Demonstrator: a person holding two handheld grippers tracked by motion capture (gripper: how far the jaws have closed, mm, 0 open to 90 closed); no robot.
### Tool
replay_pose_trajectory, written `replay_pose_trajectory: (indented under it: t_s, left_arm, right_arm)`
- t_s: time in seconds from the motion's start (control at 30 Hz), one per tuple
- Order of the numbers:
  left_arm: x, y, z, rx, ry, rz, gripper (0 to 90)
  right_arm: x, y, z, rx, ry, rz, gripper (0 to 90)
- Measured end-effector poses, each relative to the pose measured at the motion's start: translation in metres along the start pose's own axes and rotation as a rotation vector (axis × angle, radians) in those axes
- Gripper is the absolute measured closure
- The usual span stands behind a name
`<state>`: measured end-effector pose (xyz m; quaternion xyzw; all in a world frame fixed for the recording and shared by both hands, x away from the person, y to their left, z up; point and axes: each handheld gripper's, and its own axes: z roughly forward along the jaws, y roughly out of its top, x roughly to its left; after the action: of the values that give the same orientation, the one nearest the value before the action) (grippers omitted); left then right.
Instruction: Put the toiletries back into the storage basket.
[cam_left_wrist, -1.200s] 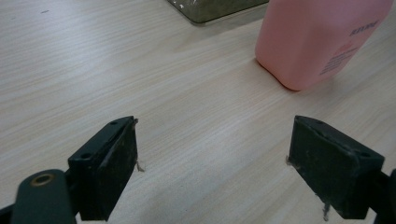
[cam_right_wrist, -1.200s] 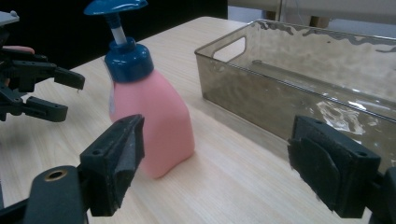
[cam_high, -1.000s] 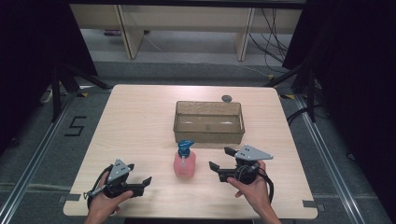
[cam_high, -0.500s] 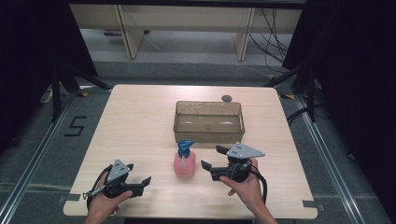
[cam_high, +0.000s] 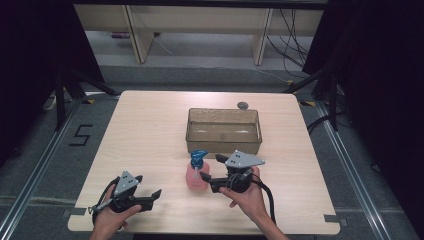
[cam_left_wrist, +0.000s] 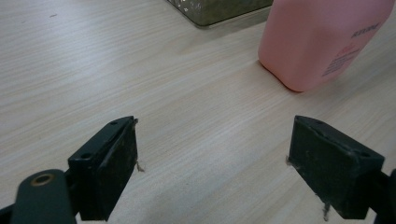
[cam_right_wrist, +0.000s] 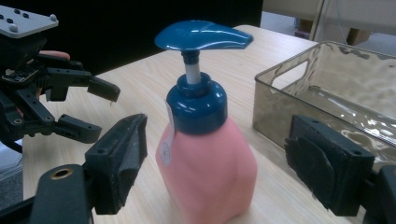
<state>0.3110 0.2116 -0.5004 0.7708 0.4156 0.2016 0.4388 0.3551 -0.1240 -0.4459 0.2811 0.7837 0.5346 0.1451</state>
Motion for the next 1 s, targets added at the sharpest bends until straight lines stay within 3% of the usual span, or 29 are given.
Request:
replay_pose_trajectory:
  t_s: [0.07,0.13,0.17,0.33,0.43,0.47,0.57,0.6,0.67,0.73,0.77,0.87,0.93,1.0]
  left_arm:
    - [0.000,0.000,0.000,-0.005,-0.003,-0.001,15.2]
    - [0.000,0.000,0.000,-0.003,-0.002,0.000,15.1]
    - [0.000,0.000,0.000,-0.001,-0.001,-0.006,15.1]
    - [0.000,0.000,0.000,0.000,0.004,-0.007,15.1]
    - [0.000,0.000,0.000,-0.004,-0.003,-0.010,15.1]
    - [0.001,0.000,0.000,-0.003,-0.003,-0.008,15.1]
    - [0.000,0.000,-0.001,-0.005,-0.005,-0.011,15.2]
    - [0.001,0.000,-0.001,-0.005,-0.006,-0.011,15.2]
    - [0.001,0.000,-0.001,-0.002,-0.004,-0.006,15.1]
    - [0.000,0.000,-0.001,-0.002,-0.003,-0.010,15.2]
    - [0.000,0.000,-0.001,-0.001,-0.004,-0.010,15.1]
    - [0.001,0.000,-0.001,-0.002,-0.004,-0.006,15.1]
    - [0.000,0.000,-0.002,0.006,0.008,-0.004,15.2]
    - [0.001,0.001,-0.001,-0.005,-0.003,-0.008,15.1]
  right_arm:
    - [0.002,0.000,0.005,-0.010,0.005,0.012,21.6]
    - [0.001,0.001,0.007,-0.016,0.006,-0.008,21.6]
    - [0.004,0.001,0.008,-0.001,0.017,0.018,21.8]
    - [0.007,0.005,0.022,-0.004,0.032,0.032,22.1]
    - [0.009,0.006,0.027,-0.013,0.030,0.025,22.4]
    - [0.008,0.006,0.028,-0.006,0.030,0.004,22.8]
    - [0.009,0.006,0.033,-0.001,0.015,0.007,23.7]
    - [0.010,0.005,0.034,0.000,0.019,0.028,24.0]
    - [0.009,0.005,0.036,0.001,0.007,0.012,25.1]
    - [0.009,0.005,0.038,-0.007,-0.005,0.002,26.7]
    - [0.009,0.004,0.040,0.004,0.021,0.021,27.6]
    - [0.008,0.004,0.041,-0.001,0.004,0.000,30.9]
    - [0.009,0.004,0.043,0.000,0.013,0.029,33.5]
    - [0.009,0.004,0.044,-0.009,0.004,0.001,38.3]
